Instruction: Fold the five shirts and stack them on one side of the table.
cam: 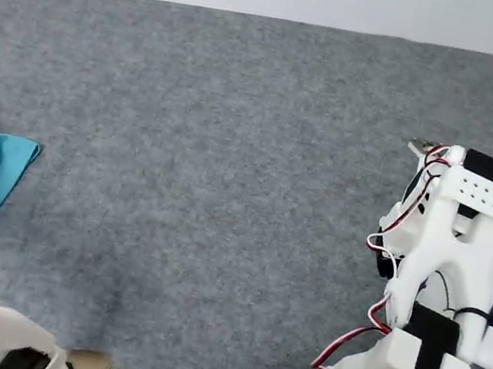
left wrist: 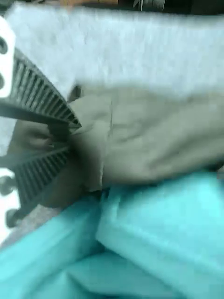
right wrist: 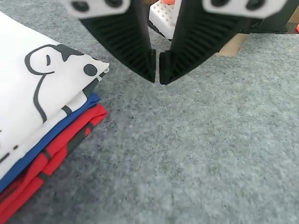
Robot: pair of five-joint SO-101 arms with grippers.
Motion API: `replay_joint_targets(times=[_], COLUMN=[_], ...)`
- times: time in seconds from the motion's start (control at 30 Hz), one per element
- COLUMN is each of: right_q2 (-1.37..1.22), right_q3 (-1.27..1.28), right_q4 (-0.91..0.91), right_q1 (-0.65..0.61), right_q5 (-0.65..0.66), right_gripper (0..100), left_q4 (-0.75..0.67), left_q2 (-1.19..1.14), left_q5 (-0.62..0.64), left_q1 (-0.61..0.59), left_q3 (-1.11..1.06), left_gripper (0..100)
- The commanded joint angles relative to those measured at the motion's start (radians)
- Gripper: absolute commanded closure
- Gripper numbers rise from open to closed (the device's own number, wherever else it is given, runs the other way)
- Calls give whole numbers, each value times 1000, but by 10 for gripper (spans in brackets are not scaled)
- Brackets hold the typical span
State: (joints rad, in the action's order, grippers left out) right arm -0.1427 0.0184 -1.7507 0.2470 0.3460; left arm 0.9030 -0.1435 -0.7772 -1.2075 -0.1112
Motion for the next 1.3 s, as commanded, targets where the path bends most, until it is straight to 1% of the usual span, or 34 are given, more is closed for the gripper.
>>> replay_joint_targets(times=[0.0, 0.13, 0.2, 0.27, 0.37, 0.47, 0.57, 0.63, 0.7, 0.83, 0.97, 1.03, 1.13, 1.27], right_q2=[58, 90, 128, 173, 239, 292, 334, 358, 380, 417, 437, 438, 437, 429], right_q3=[-6, -3, -3, -3, -2, 6, 38, 66, 94, 143, 166, 167, 164, 167], right_q4=[-41, -41, -41, -41, -41, -41, -41, -41, -41, -41, -41, -41, -38, -30], right_q1=[-10, -8, -8, -10, -10, -8, -8, -5, -4, -8, -8, -10, -36, -150], right_q5=[-8, -6, -5, -5, 2, 54, 71, 72, 72, 72, 78, 107, 121, 121], right_gripper=[974, 974, 974, 974, 974, 974, 974, 974, 974, 974, 974, 974, 974, 974], left_q4=[63, 75, 83, 104, 158, 204, 242, 252, 253, 247, 253, 258, 299, 296], left_q2=[305, 539, 644, 744, 878, 971, 993, 976, 945, 895, 882, 884, 878, 878], left_q5=[158, 376, 486, 563, 637, 698, 735, 752, 769, 789, 786, 784, 784, 783], left_q1=[46, 132, 201, 296, 500, 761, 1017, 1138, 1215, 1289, 1290, 1287, 1249, 1151], left_q3=[15, 15, 15, 15, 15, 12, -1, -39, -90, -166, -213, -246, -291, -395], left_gripper=[996, 996, 996, 996, 996, 996, 996, 996, 996, 995, 995, 995, 995, 995])
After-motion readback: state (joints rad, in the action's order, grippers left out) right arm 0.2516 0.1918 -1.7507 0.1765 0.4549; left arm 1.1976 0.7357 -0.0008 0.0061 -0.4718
